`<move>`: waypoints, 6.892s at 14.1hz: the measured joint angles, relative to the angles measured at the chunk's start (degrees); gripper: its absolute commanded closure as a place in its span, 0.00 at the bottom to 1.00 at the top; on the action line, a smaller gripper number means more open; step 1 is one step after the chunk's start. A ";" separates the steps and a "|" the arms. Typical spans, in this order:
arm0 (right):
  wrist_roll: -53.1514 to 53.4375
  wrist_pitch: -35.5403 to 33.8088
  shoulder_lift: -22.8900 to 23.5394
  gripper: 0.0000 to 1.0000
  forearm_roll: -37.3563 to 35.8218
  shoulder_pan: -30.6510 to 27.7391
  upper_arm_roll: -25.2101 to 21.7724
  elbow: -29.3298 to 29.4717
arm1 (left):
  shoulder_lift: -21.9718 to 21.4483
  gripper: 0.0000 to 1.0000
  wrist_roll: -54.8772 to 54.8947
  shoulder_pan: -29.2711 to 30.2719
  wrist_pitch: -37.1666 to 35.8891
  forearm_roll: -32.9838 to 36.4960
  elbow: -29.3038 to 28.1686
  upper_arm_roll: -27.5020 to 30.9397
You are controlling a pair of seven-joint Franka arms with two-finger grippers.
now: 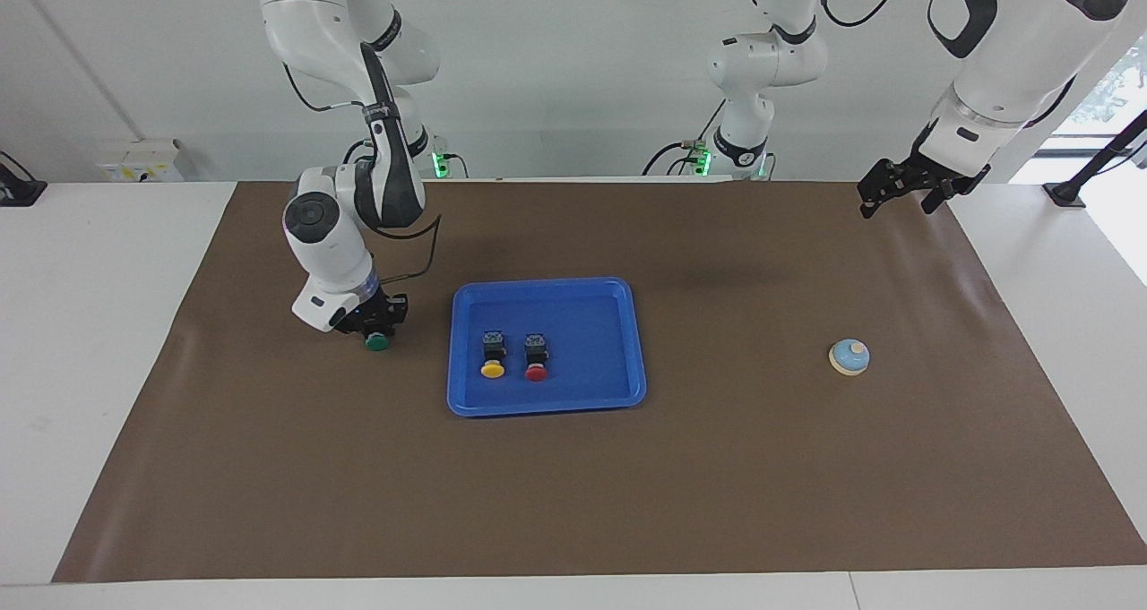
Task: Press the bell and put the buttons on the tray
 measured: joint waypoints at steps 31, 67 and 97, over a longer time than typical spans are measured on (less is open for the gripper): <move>38.50 -18.17 24.70 0.00 5.64 26.84 -0.87 46.81 | 0.00 0.00 0.00 0.00 -0.02 0.00 0.00 0.00; 7.87 -40.59 -12.90 0.00 4.35 -3.35 -1.57 28.69 | -0.01 0.45 -0.02 -0.05 1.11 0.00 0.00 -0.29; 8.61 -42.39 -13.22 0.00 3.76 -3.30 -1.47 27.84 | 18.09 1.00 3.37 3.59 47.00 0.01 -18.16 0.20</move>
